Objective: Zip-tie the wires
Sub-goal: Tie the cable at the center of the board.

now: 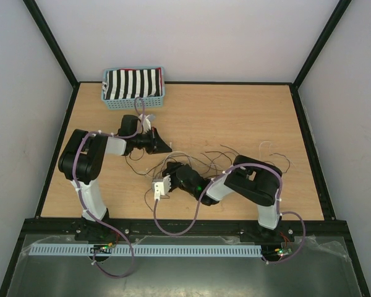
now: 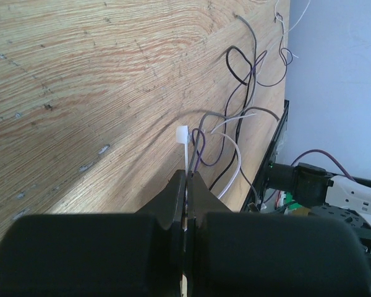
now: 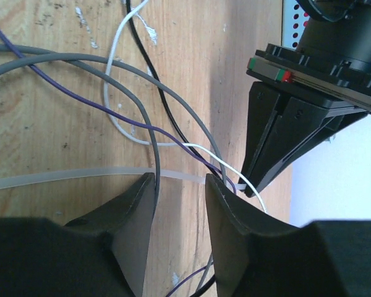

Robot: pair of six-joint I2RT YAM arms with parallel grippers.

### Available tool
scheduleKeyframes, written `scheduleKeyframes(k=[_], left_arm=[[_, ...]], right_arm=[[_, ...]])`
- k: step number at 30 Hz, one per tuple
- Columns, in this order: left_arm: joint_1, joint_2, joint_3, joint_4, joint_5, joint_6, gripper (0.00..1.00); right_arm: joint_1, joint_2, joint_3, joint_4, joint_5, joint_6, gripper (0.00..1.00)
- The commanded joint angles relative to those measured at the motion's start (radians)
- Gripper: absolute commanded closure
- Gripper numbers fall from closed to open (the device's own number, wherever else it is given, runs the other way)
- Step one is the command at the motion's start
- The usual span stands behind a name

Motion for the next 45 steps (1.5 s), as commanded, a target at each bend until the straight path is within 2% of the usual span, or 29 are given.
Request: scheduleKeyframes(k=[1, 5, 8, 12, 15, 23, 31, 40, 45], left_arm=[[0.000, -0.015, 0.011, -0.010, -0.011, -0.020, 1.00], [-0.001, -0.009, 0.014, -0.010, -0.014, -0.042, 1.00], [0.000, -0.005, 0.018, -0.011, -0.014, -0.055, 1.00], [-0.001, -0.005, 0.024, -0.013, -0.010, -0.069, 1.00], [-0.001, -0.006, 0.025, -0.018, -0.005, -0.072, 1.00], [-0.001, -0.008, 0.034, -0.039, 0.017, -0.067, 1.00], [-0.004, -0.009, 0.035, -0.049, 0.021, -0.060, 1.00], [-0.011, -0.010, 0.035, -0.058, 0.030, -0.061, 1.00], [-0.017, -0.025, 0.036, -0.060, 0.040, -0.066, 1.00]], right_arm=[[-0.008, -0.014, 0.021, -0.003, 0.006, 0.003, 0.52], [-0.008, -0.080, 0.006, -0.062, -0.035, 0.050, 0.51], [-0.008, -0.153, -0.040, -0.080, -0.081, 0.091, 0.36], [-0.008, -0.220, -0.120, -0.071, -0.093, 0.089, 0.26], [-0.005, -0.255, -0.158, -0.078, -0.116, 0.091, 0.23], [0.047, -0.334, -0.265, -0.022, -0.120, 0.135, 0.23], [0.126, -0.246, -0.298, 0.052, -0.078, 0.113, 0.23], [0.142, -0.221, -0.296, 0.056, -0.080, 0.085, 0.23], [0.143, -0.176, -0.291, 0.128, -0.003, 0.051, 0.23]])
